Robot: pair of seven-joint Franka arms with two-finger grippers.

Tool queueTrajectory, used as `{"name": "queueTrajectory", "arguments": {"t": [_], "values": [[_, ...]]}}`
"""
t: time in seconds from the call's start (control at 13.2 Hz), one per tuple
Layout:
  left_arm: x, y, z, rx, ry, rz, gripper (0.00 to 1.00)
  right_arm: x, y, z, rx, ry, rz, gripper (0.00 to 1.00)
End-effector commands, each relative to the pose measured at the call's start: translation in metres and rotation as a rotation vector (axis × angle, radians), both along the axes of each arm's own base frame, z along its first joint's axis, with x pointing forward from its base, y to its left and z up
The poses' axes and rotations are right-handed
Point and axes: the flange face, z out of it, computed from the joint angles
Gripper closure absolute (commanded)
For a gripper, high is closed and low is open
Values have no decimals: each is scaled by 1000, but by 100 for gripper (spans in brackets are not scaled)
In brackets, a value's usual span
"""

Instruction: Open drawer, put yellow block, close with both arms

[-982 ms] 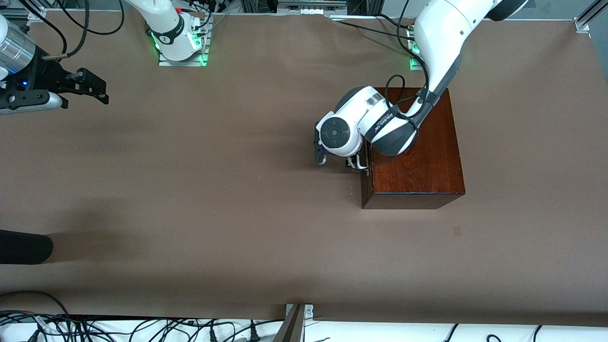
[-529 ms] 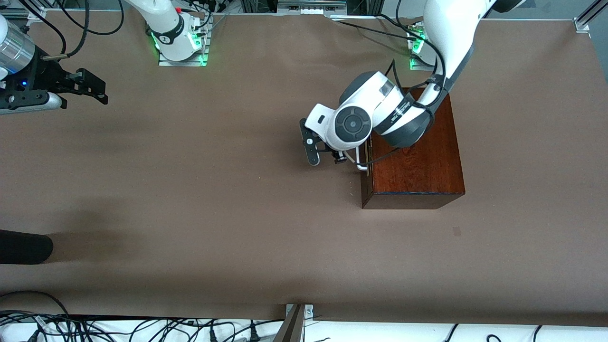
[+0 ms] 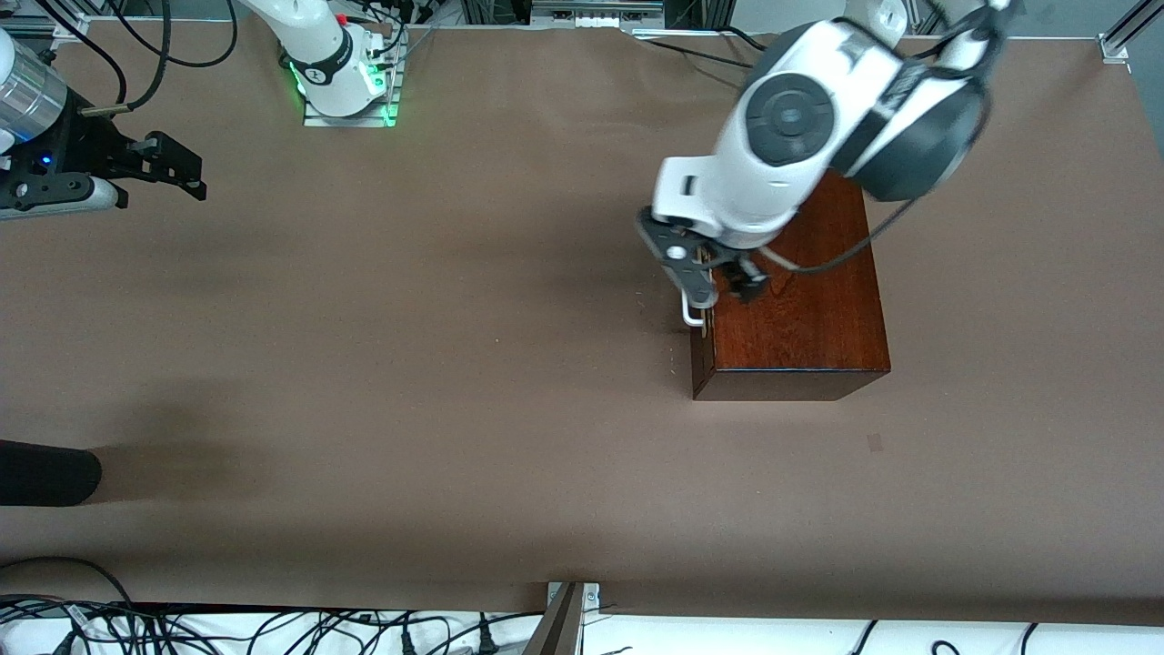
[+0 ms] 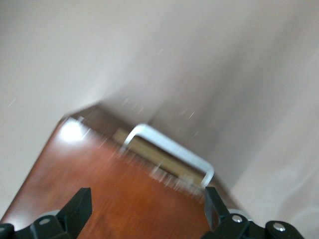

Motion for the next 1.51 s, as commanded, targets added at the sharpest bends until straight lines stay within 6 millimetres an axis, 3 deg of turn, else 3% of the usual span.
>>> {"name": "queueTrajectory", "arguments": {"t": [0.0, 0.08, 0.15, 0.23, 0.45, 0.6, 0.68, 0.83, 1.13, 1.21, 1.44], "values": [[11, 48, 30, 82, -35, 28, 0, 1, -2, 5, -11, 3, -10, 0], [22, 66, 50, 58, -58, 67, 0, 1, -2, 5, -11, 3, -10, 0], [30, 86, 57, 47, -65, 100, 0, 1, -2, 5, -11, 3, -10, 0], [41, 109, 58, 41, -70, 144, 0, 1, -2, 6, -11, -1, -10, 0], [51, 142, 65, 46, -84, 210, 0, 1, -2, 5, -11, 1, -10, 0], [51, 171, 72, 35, -83, 357, 0, 1, -2, 5, -11, 1, -10, 0], [45, 195, 79, 40, -83, 498, 0, 1, -2, 5, -11, 1, -10, 0], [23, 219, 80, 19, -36, 711, 0, 1, -2, 5, -11, -1, -10, 0], [-32, 252, 96, 13, -126, 981, 0, 2, -2, 5, -11, -2, -10, 0], [-36, 266, 97, 16, -129, 1006, 0, 2, -2, 5, -11, -2, -10, 0], [-36, 275, 86, 72, -166, 887, 0, 2, -2, 5, -11, -2, -10, 0]]}}
